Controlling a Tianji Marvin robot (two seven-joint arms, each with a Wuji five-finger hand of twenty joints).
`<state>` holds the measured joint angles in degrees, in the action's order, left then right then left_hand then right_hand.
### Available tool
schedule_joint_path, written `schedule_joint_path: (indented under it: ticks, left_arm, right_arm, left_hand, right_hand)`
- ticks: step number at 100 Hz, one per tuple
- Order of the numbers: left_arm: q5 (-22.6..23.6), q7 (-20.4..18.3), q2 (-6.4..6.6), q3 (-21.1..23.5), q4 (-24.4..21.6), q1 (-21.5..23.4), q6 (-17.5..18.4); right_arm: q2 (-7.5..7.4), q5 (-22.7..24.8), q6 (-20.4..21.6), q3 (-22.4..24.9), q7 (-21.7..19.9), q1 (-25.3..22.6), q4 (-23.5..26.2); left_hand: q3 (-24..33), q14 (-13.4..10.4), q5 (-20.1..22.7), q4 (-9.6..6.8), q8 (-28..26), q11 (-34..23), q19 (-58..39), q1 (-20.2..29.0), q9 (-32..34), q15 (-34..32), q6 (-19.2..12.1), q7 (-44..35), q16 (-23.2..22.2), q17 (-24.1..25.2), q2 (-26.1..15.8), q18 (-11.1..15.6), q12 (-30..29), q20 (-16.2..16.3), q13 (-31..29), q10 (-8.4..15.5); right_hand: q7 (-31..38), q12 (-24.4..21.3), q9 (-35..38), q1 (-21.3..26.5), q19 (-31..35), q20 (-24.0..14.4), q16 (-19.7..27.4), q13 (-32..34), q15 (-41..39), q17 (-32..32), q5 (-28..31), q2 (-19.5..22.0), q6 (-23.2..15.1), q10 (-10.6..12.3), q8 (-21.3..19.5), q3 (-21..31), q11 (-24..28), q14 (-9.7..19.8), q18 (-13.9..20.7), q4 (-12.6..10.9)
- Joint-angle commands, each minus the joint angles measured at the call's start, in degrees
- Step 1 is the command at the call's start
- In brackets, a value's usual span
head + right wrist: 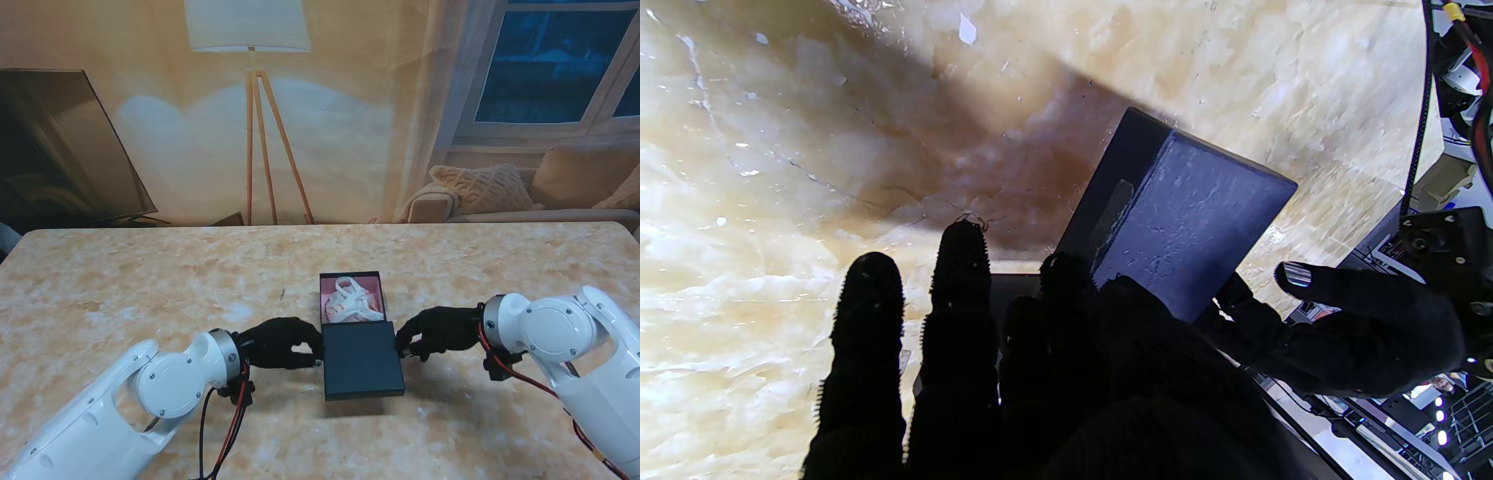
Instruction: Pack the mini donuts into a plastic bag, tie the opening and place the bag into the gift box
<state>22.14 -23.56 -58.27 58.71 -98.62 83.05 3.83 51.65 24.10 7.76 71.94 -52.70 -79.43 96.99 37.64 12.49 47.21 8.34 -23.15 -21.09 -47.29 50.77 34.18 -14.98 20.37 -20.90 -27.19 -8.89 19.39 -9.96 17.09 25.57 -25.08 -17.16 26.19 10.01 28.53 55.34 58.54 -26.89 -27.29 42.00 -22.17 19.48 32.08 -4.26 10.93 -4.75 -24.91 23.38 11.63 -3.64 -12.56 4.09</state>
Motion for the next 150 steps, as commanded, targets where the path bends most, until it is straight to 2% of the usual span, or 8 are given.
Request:
schedule_joint_path:
  ticks: [1,93,150]
  left_arm:
    - [-0.62,-1.01,-0.85,-0.48,-1.58,-0.44,0.27]
    - [-0.62,-1.97,-0.95,-0.18,-1.10,-3.29,-1.89]
    - [-2.14,-0.38,-1.93,-1.91,3.86,-7.94,-4.88]
  right_arm:
    - [1.19,-0.75,0.17,-0.74,-0.68,-0.10,1.21]
    - [1.86,-0.74,-2.89,-3.49,1.11,3.80,-0.81]
    - [2.66,-1.04,-6.71,-6.87,3.26,8.21,-4.31]
  left_hand:
    - [0.19,-0.07,-2.04,1.11,0.97,2.75,-0.68,-0.45,-0.95,-0.78,-11.00,5.17,-0.90,-0.08,0.89,-0.15,-1.53,-0.88,-1.08,11.87]
    - [0.18,-0.04,-2.09,0.96,0.88,2.83,-0.81,-0.62,-0.95,-0.60,-11.03,5.32,-0.84,0.06,0.83,-0.82,-1.58,-0.29,-1.04,11.85]
    - [-0.28,0.16,-1.99,0.95,0.76,2.85,-0.73,-0.63,-0.91,-0.50,-10.87,5.35,-0.84,0.10,0.75,-1.15,-1.59,0.08,-0.89,11.59]
  right_hand:
    - [-6.24,0.16,0.53,0.15,1.40,0.11,-0.58,1.03,-0.78,0.36,-3.92,0.00,-12.67,8.54,2.48,-0.99,-2.80,-0.04,-0.34,0.52]
    - [-5.65,0.37,0.83,0.20,1.53,0.13,-0.52,0.97,-0.77,0.40,-4.08,0.29,-12.61,8.29,3.22,-3.52,-2.85,-0.11,-0.53,0.75]
    - [-5.37,0.46,0.79,0.45,1.65,0.13,-0.45,0.77,-0.64,0.21,-4.28,0.66,-12.57,8.19,3.58,-5.27,-2.97,-0.37,-0.87,0.71]
